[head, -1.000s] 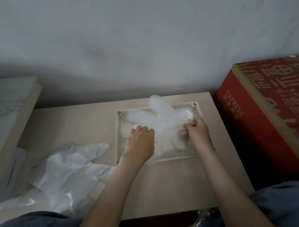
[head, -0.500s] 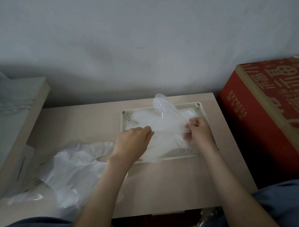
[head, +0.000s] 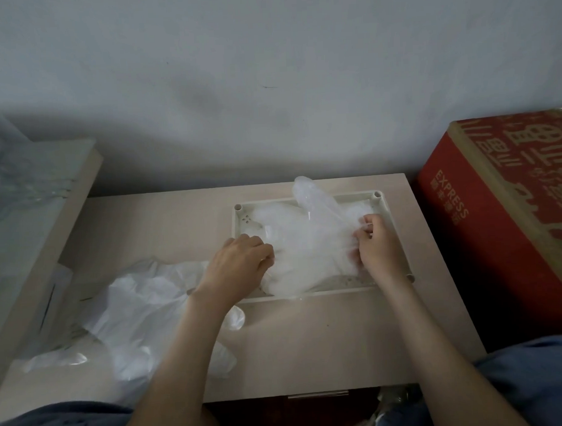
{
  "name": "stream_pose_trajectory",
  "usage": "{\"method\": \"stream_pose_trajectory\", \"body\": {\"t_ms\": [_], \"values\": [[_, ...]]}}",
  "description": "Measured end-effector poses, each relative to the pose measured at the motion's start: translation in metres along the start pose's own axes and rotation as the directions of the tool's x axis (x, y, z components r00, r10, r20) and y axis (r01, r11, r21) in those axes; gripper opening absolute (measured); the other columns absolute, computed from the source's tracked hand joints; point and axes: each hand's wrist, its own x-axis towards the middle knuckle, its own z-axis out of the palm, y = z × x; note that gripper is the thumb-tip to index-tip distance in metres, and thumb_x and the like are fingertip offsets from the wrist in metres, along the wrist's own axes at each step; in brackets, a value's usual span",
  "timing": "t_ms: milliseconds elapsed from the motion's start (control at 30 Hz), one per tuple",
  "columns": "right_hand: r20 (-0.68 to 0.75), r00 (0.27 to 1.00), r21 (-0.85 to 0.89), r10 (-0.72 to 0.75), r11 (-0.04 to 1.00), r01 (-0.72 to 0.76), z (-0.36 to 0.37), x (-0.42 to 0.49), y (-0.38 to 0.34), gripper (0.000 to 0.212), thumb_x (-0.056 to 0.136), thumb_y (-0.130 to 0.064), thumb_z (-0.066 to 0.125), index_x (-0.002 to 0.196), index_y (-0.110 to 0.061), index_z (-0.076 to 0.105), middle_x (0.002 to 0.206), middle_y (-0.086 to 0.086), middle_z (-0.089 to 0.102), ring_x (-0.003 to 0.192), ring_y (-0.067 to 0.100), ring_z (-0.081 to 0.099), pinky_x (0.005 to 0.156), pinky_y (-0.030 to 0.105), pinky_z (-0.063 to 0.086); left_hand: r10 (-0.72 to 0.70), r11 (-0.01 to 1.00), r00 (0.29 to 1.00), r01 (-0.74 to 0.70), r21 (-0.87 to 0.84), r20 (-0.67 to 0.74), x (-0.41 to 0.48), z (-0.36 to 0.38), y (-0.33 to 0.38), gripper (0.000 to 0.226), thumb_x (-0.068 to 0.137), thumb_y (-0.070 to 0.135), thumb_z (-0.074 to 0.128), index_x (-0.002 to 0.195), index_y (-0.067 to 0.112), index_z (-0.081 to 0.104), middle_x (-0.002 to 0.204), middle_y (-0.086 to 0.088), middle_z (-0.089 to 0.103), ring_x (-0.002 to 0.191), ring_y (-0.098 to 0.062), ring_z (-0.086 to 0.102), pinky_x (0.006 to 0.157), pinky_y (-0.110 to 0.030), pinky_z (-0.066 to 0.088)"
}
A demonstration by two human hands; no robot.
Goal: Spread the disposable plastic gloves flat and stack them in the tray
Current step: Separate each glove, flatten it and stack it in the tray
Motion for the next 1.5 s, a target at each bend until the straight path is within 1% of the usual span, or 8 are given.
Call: {"method": "stream_pose_trajectory", "body": {"t_ms": [133, 367, 533, 800, 1033, 1167, 1333, 1500], "values": [[0.0, 1.0, 0.005, 0.015, 1.0, -0.015, 0.002, 0.004, 0.007, 0.027, 0.097, -0.012, 0.041, 0.122, -0.017, 0.052, 0.105, 0.007, 0.062, 0.082, 0.029, 0.065, 0.062, 0.035, 0.052, -0.231, 0.965, 0.966, 0.243, -0.097, 0.12, 0.003, -0.013, 0.007, 0.015, 0.095, 0.021, 0.051, 0.087, 0.019, 0.064, 0.075, 0.005, 0.061, 0.071, -0.017, 0.056, 0.067, -0.033, 0.05], [0.058, 0.991, 0.191, 0.123, 0.973, -0.132, 0.005, 0.01, 0.014, 0.026, 0.093, -0.013, 0.043, 0.114, -0.024, 0.053, 0.103, 0.016, 0.062, 0.071, 0.019, 0.058, 0.057, 0.032, 0.047, -0.481, 0.583, 0.772, 0.635, -0.507, 0.415, 0.008, -0.027, 0.029, 0.017, 0.094, 0.032, 0.049, 0.087, 0.022, 0.06, 0.071, 0.006, 0.071, 0.054, -0.016, 0.065, 0.053, -0.037, 0.055], [0.055, 0.982, 0.269, 0.179, 0.945, -0.187, 0.003, 0.007, 0.007, 0.027, 0.092, -0.006, 0.042, 0.114, -0.017, 0.052, 0.093, 0.016, 0.059, 0.066, 0.02, 0.053, 0.052, 0.03, 0.043, -0.379, 0.764, 0.797, 0.556, -0.327, 0.47, 0.009, -0.021, 0.041, 0.036, 0.082, 0.061, 0.056, 0.096, 0.027, 0.058, 0.088, 0.014, 0.063, 0.075, -0.002, 0.059, 0.066, -0.022, 0.045], [0.047, 0.975, 0.399, 0.217, 0.891, -0.218, 0.002, 0.005, 0.003, 0.016, 0.093, -0.002, 0.044, 0.103, -0.011, 0.052, 0.078, 0.013, 0.058, 0.044, 0.014, 0.051, 0.053, 0.034, 0.048, -0.359, 0.796, 0.796, 0.534, -0.286, 0.487, 0.006, -0.004, 0.041, 0.036, 0.078, 0.047, 0.069, 0.103, 0.024, 0.058, 0.094, 0.008, 0.047, 0.088, -0.009, 0.048, 0.073, -0.022, 0.037], [0.125, 0.933, 0.565, 0.337, 0.749, -0.346, 0.002, 0.004, -0.005, 0.028, 0.089, 0.01, 0.031, 0.096, -0.014, 0.045, 0.075, 0.012, 0.049, 0.034, 0.012, 0.039, 0.042, 0.026, 0.041, -0.346, 0.911, 0.916, 0.379, -0.163, 0.202, 0.012, 0.004, 0.047, 0.024, 0.097, 0.033, 0.048, 0.1, 0.016, 0.064, 0.102, 0.0, 0.056, 0.098, -0.017, 0.05, 0.078, -0.027, 0.042], [0.146, 0.933, 0.588, 0.329, 0.73, -0.349, 0.0, 0.002, -0.009, 0.028, 0.09, 0.011, 0.036, 0.082, -0.015, 0.044, 0.066, 0.01, 0.045, 0.032, 0.011, 0.04, 0.041, 0.024, 0.039, -0.484, 0.715, 0.802, 0.593, -0.37, 0.352, 0.016, -0.003, 0.048, 0.031, 0.097, 0.036, 0.044, 0.09, 0.013, 0.063, 0.093, 0.004, 0.07, 0.077, -0.014, 0.056, 0.07, -0.028, 0.043], [0.139, 0.936, 0.561, 0.324, 0.753, -0.344, 0.001, 0.001, -0.008, 0.028, 0.091, 0.009, 0.038, 0.075, -0.014, 0.044, 0.064, 0.009, 0.045, 0.032, 0.012, 0.042, 0.043, 0.027, 0.04, -0.438, 0.25, 0.625, 0.775, -0.58, 0.646, 0.018, -0.008, 0.048, 0.028, 0.098, 0.033, 0.042, 0.097, 0.009, 0.056, 0.084, -0.001, 0.075, 0.054, -0.013, 0.043, 0.052, -0.022, 0.037], [0.145, 0.937, 0.584, 0.316, 0.738, -0.339, 0.004, 0.004, -0.005, 0.034, 0.089, 0.012, 0.033, 0.075, -0.019, 0.039, 0.066, 0.007, 0.041, 0.034, 0.011, 0.037, 0.042, 0.022, 0.039, -0.415, 0.201, 0.626, 0.77, -0.605, 0.66, 0.016, -0.009, 0.042, 0.006, 0.088, 0.014, 0.062, 0.09, 0.008, 0.061, 0.079, -0.001, 0.068, 0.05, -0.009, 0.035, 0.044, -0.017, 0.031]]}}
